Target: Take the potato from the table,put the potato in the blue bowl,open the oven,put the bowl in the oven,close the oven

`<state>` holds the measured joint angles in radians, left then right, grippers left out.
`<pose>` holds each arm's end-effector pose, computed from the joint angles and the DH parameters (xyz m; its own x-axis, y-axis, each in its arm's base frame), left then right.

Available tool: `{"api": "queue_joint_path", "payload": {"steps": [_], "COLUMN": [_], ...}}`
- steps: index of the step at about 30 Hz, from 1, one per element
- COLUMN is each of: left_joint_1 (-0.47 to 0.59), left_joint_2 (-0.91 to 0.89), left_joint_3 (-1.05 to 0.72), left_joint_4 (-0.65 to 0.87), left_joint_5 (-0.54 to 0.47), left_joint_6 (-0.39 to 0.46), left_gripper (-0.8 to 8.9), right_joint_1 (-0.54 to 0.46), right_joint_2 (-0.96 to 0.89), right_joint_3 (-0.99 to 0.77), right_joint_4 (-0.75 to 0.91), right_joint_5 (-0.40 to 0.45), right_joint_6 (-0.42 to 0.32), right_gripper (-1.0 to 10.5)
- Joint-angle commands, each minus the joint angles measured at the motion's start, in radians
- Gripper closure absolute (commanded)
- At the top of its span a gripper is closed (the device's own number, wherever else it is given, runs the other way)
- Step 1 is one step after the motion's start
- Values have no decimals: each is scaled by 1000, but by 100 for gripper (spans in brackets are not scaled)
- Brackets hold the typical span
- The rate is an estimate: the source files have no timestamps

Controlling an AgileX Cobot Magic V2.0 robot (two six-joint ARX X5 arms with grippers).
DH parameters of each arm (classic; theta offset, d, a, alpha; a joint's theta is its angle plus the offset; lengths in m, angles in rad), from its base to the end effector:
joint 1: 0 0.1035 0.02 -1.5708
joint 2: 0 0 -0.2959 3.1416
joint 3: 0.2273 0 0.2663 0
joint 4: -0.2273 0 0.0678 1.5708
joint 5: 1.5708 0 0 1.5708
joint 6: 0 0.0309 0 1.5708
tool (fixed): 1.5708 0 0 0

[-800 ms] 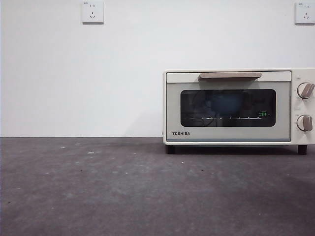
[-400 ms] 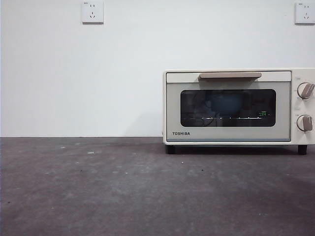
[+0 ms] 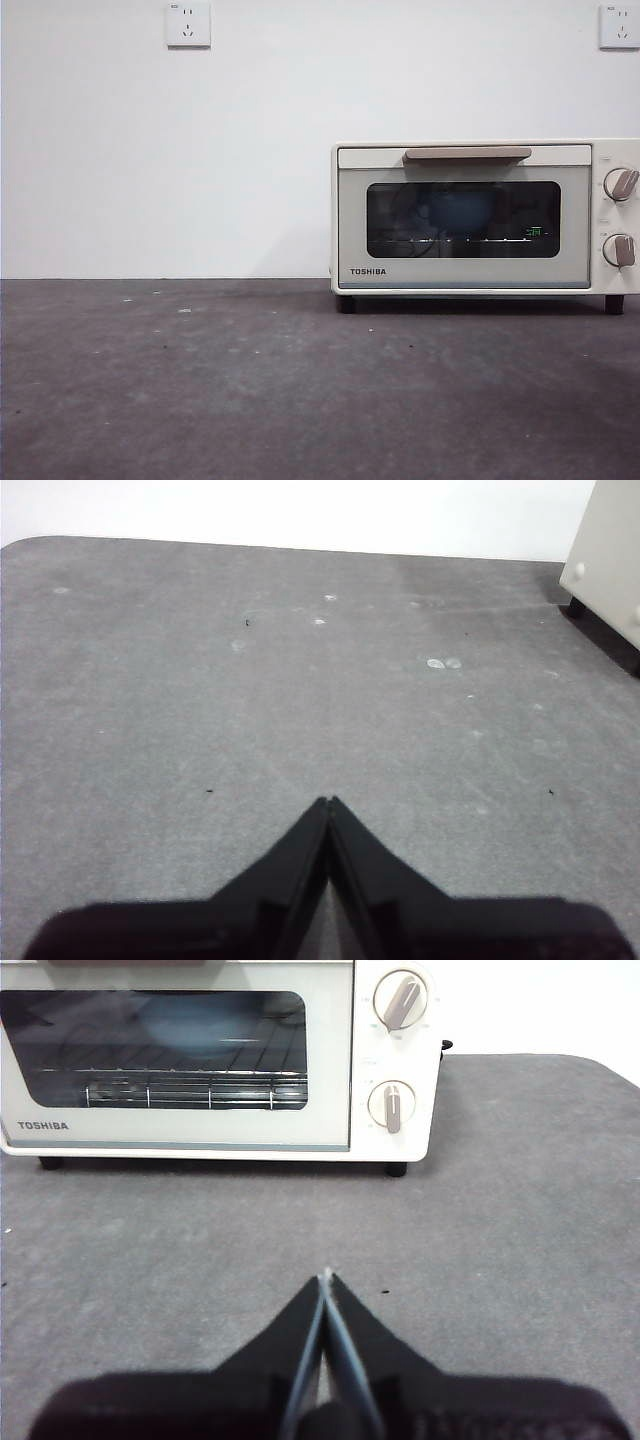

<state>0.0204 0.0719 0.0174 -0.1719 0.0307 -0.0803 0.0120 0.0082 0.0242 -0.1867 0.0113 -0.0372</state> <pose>0.0834 0.0008 0.1484 0.9744 -0.0108 -0.2244 -0.0085 0.9963 -0.0850 0.0798 0.0006 0.1533 0.9855 0.0005 -0.1699 -0.0072 0.9992 -0.0386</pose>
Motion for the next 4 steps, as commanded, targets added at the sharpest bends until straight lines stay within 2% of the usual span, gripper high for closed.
{"api": "queue_joint_path", "payload": {"steps": [1,4], "left_joint_1": [-2,-2], "left_joint_2": [0,0], "left_joint_3": [-8,-8], "left_joint_4": [4,4], "left_joint_5": [3,3], "left_joint_6": [-5,-5], "left_gripper": [817,818], "right_joint_1": [1,1], "right_joint_2": [0,0], "right_joint_3": [-10,-10], "right_joint_4": [5,5], "right_joint_5": [5,5], "right_joint_6": [8,8], "right_gripper": [946,946]}}
